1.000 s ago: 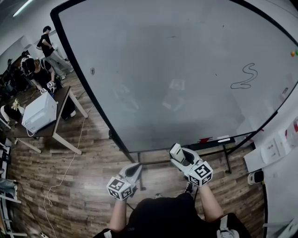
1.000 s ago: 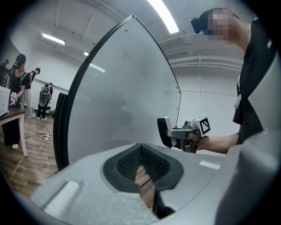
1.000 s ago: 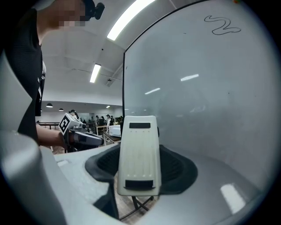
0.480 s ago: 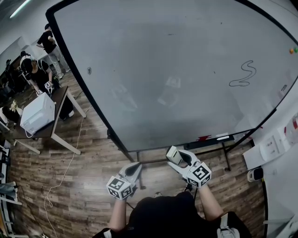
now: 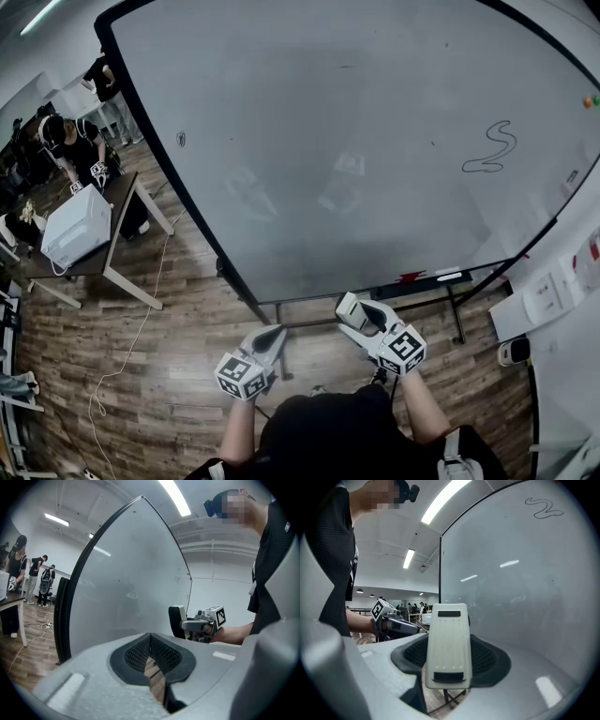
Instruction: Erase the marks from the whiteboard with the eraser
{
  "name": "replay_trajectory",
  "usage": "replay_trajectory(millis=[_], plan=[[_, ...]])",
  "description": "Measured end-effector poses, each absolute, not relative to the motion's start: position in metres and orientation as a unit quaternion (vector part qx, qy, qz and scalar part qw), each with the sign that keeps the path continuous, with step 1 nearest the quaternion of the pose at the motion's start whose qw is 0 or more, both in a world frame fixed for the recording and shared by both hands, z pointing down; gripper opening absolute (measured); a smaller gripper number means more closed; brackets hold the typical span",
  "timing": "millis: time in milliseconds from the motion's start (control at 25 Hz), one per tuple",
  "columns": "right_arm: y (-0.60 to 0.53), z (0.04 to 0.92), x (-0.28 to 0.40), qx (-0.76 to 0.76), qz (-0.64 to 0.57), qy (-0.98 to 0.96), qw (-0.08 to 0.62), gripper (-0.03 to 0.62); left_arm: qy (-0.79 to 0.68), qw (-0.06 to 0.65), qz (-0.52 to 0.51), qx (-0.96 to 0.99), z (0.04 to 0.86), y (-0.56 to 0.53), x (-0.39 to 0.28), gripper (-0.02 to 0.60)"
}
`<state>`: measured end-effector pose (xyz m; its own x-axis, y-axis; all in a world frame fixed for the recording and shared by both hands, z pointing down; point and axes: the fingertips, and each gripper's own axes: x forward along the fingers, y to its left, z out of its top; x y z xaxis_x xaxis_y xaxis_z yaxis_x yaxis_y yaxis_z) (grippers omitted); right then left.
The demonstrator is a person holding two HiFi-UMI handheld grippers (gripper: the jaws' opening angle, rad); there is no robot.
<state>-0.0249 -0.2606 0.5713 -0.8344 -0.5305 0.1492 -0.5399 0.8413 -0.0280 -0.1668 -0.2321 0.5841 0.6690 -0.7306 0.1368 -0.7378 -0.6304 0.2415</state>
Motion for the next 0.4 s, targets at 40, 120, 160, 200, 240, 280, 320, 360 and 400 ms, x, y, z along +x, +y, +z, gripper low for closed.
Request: replay_trajectory(millis=[40, 120, 160, 200, 240, 280, 320, 360, 400], plan=[[-0.2604, 0.5718, -0.0246, 0.280, 0.035, -0.957, 0.068, 0.255, -0.407, 0.140, 0.013, 0.903, 0.5845, -0.2317, -0.1669, 0.011], [-0.2598, 0.5734, -0.0240, 0.280, 0.036, -0.957, 0.068, 0.255, -0.407, 0.141, 0.014, 0.902, 0.5852, -0.2308, -0.1674, 0.011], [-0.2593, 0.5742, -0.0239, 0.279, 0.037, -0.957, 0.069, 0.255, -0.408, 0.142, 0.014, 0.902, 0.5855, -0.2302, -0.1680, 0.011], [-0.2588, 0.5747, -0.0239, 0.279, 0.038, -0.957, 0.070, 0.255, -0.409, 0.143, 0.013, 0.901, 0.5857, -0.2297, -0.1687, 0.011], [-0.2584, 0.5752, -0.0240, 0.279, 0.038, -0.957, 0.070, 0.255, -0.409, 0.144, 0.012, 0.901, 0.5857, -0.2294, -0.1693, 0.011], [-0.2581, 0.5757, -0.0240, 0.279, 0.038, -0.957, 0.071, 0.255, -0.410, 0.144, 0.012, 0.901, 0.5856, -0.2292, -0.1698, 0.011], [-0.2577, 0.5763, -0.0242, 0.279, 0.038, -0.957, 0.072, 0.255, -0.410, 0.144, 0.011, 0.901, 0.5855, -0.2289, -0.1703, 0.011], [-0.2574, 0.5769, -0.0244, 0.279, 0.038, -0.957, 0.072, 0.255, -0.410, 0.144, 0.010, 0.900, 0.5852, -0.2286, -0.1707, 0.011], [-0.2570, 0.5775, -0.0246, 0.279, 0.038, -0.957, 0.073, 0.255, -0.411, 0.144, 0.009, 0.900, 0.5850, -0.2283, -0.1711, 0.011]])
